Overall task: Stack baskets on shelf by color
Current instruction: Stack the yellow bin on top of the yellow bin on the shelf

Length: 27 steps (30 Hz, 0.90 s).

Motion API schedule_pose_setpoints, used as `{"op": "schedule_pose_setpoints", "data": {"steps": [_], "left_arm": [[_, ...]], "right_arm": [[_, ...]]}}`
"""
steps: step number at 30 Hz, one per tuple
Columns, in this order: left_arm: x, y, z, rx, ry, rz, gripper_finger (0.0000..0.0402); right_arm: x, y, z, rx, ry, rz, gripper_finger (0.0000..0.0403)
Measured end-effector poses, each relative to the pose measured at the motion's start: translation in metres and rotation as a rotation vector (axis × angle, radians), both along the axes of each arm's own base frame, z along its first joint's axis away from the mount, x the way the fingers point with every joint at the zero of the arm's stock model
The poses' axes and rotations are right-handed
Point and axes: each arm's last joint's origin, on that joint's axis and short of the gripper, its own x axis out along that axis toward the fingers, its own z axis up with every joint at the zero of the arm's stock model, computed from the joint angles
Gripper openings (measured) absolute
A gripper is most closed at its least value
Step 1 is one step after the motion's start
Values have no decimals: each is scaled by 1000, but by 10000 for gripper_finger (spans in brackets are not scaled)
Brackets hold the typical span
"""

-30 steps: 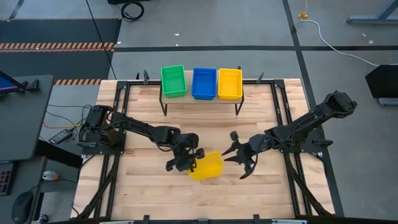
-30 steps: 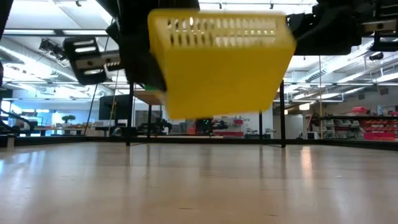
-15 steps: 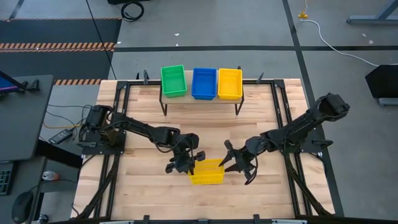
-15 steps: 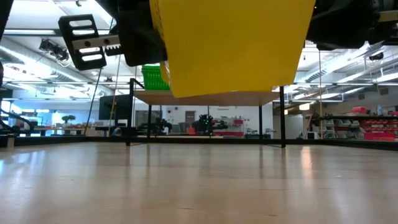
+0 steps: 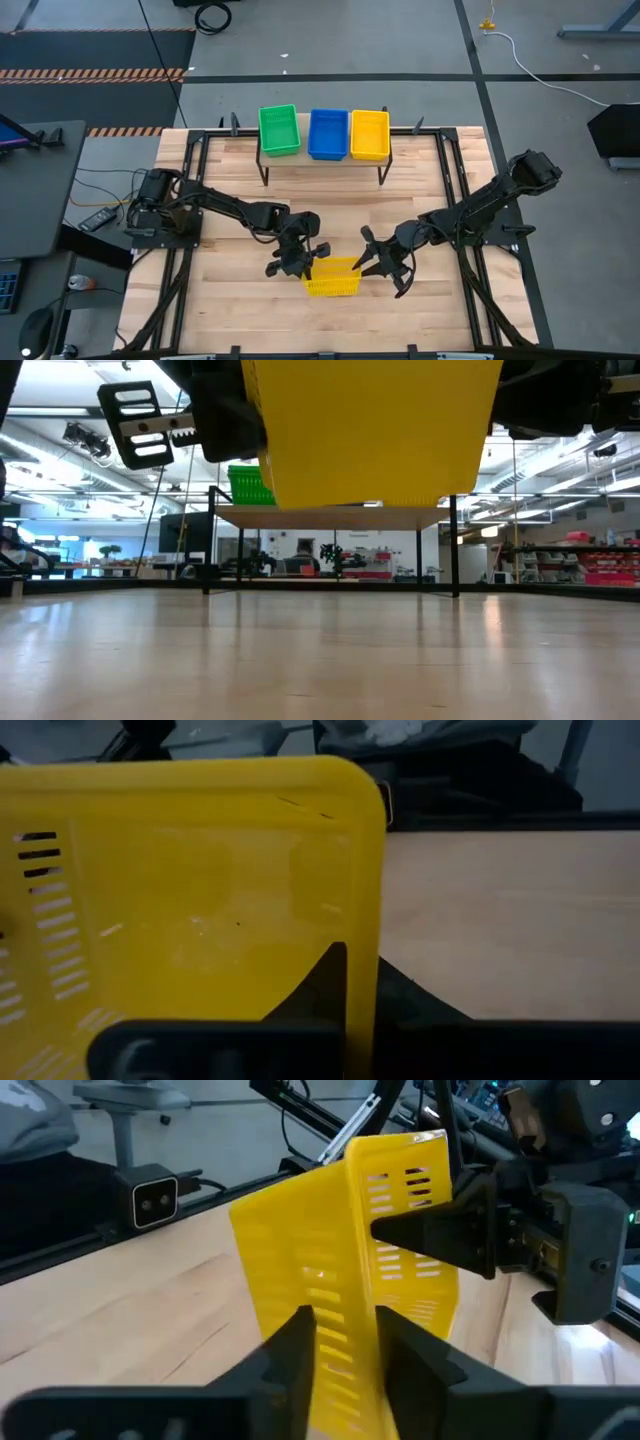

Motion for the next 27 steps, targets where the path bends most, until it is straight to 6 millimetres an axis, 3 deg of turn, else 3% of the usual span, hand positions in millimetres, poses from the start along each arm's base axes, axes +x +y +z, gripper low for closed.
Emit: {"op": "schedule_pose_setpoints", "data": {"steps": [7,17,27], "left_arm": [[3,-4,6,-90,31,44,30],[4,3,6,-133,120,141,116],[5,26,1,-120,222,303,189]], "right_arm": [[-1,2,0,8,7,45,16],[-2,1,-3,-12,24,52,14],[-3,1,-6,-32,49,71,17]]}}
